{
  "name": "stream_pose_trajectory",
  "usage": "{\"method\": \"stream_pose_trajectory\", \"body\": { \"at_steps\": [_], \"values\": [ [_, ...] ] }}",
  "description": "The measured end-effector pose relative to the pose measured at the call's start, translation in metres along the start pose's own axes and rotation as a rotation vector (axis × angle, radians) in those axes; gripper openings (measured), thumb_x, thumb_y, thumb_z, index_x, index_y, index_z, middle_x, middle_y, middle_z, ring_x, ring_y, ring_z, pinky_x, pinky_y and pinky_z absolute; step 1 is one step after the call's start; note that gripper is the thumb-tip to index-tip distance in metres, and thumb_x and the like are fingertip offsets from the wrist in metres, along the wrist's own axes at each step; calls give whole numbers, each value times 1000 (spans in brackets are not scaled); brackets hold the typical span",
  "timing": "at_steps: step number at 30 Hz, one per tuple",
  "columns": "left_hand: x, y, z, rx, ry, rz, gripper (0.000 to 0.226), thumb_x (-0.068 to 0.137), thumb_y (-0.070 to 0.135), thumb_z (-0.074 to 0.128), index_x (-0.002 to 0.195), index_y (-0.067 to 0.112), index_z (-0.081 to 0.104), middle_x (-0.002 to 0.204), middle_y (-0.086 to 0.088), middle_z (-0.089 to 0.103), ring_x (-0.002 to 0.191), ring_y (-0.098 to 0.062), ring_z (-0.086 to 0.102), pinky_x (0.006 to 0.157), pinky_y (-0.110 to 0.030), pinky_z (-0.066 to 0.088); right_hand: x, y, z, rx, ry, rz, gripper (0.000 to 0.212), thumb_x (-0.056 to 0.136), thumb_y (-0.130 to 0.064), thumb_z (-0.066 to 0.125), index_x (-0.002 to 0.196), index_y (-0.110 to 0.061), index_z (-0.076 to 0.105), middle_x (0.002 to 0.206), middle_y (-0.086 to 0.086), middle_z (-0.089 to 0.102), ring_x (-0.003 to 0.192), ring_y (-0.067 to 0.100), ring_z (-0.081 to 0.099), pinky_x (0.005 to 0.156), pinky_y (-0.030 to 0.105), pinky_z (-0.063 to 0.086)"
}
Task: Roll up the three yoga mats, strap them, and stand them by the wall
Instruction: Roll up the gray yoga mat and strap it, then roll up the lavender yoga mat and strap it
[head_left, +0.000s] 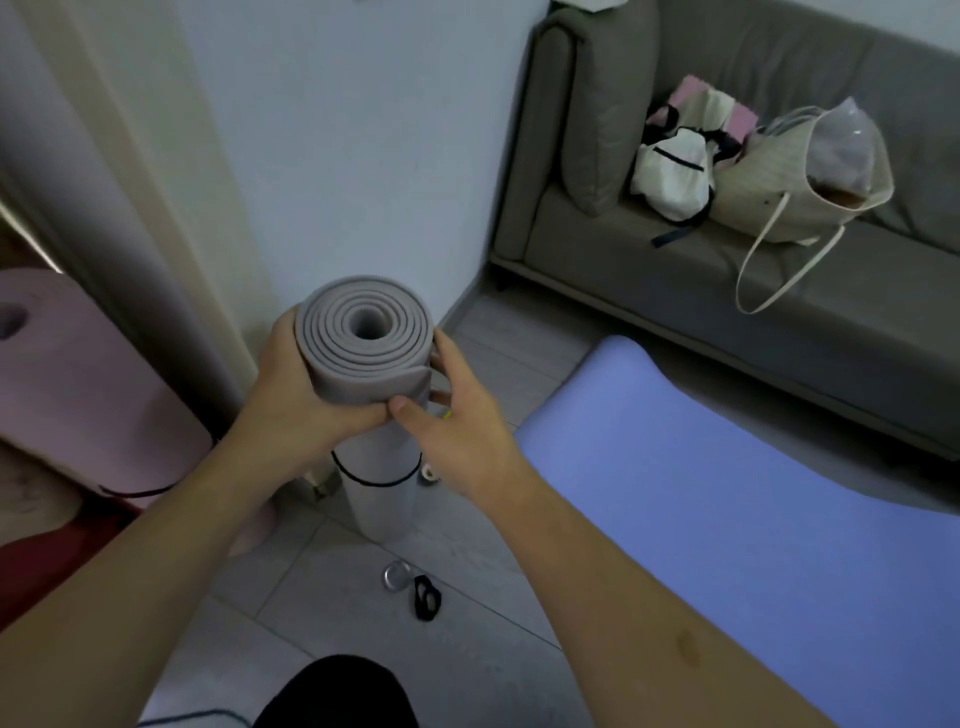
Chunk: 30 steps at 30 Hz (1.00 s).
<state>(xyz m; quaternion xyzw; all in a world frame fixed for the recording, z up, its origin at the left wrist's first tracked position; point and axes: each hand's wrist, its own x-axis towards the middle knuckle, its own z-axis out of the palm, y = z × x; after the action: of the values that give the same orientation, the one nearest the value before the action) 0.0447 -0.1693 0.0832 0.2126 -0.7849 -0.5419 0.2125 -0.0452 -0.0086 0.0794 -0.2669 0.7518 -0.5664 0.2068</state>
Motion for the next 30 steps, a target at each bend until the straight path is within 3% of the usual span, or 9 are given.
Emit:
{"method": "stream_pose_trajectory", "body": {
  "at_steps": [5,8,11,14,16,21,24,26,30],
  "values": [
    [-2,24,-9,205,46,23,126,62,41,101,162,33,24,160,6,31,143,-6,37,120,-35,35,-10,4,-15,66,-11,169,80,101,-28,71,165,-44,27,161,-19,43,138,12,52,111,40,51],
    [-12,52,3,310,160,224,93,75,17,92,154,19,43,152,-3,41,139,-5,38,118,-16,28,-38,21,-40,112,90,271,54,97,-28,73,144,-43,51,144,-17,57,118,14,63,86,27,55],
    [-23,79,38,187,159,370,55,84,7,80,134,14,57,133,-1,56,128,-14,53,114,-29,41,-73,54,-76,-13,212,428,20,90,-30,73,107,-39,69,113,-14,70,95,12,69,82,33,59],
    [-30,89,93,39,-1,312,37,87,0,74,117,18,63,115,2,67,110,-15,65,101,-39,53,-106,92,-115,-204,220,599,10,90,-23,65,96,-31,68,100,-6,72,88,17,70,81,40,63],
    [-34,84,139,7,-106,234,33,89,1,74,109,25,64,106,8,69,101,-15,68,94,-40,56,-121,114,-133,-313,136,690,12,93,-19,59,96,-28,66,100,-1,71,85,18,69,72,34,60],
    [-19,24,230,-55,-212,-75,20,95,6,71,97,26,67,95,13,72,89,-5,69,77,-21,54,-105,203,-137,-430,-30,849,18,97,-16,53,109,-15,66,107,5,67,91,20,66,75,33,57],
    [12,-26,261,-52,-173,-183,18,95,6,71,93,24,69,92,13,73,87,-16,72,80,-32,59,-72,270,-116,-226,58,1003,14,98,-14,54,109,-13,63,105,7,65,86,22,68,74,36,62],
    [40,-57,271,-45,-138,-218,18,94,7,70,91,25,69,91,6,75,88,-21,73,84,-46,61,-49,306,-106,138,210,1146,15,99,-8,57,114,-7,59,109,16,67,85,28,72,69,40,66],
    [91,-111,290,-71,-94,-232,18,93,15,74,90,33,70,92,2,76,91,-24,74,83,-46,59,-3,388,-83,648,469,1191,27,95,-1,64,120,-6,54,108,20,66,85,33,70,68,41,63]
  ]
}}
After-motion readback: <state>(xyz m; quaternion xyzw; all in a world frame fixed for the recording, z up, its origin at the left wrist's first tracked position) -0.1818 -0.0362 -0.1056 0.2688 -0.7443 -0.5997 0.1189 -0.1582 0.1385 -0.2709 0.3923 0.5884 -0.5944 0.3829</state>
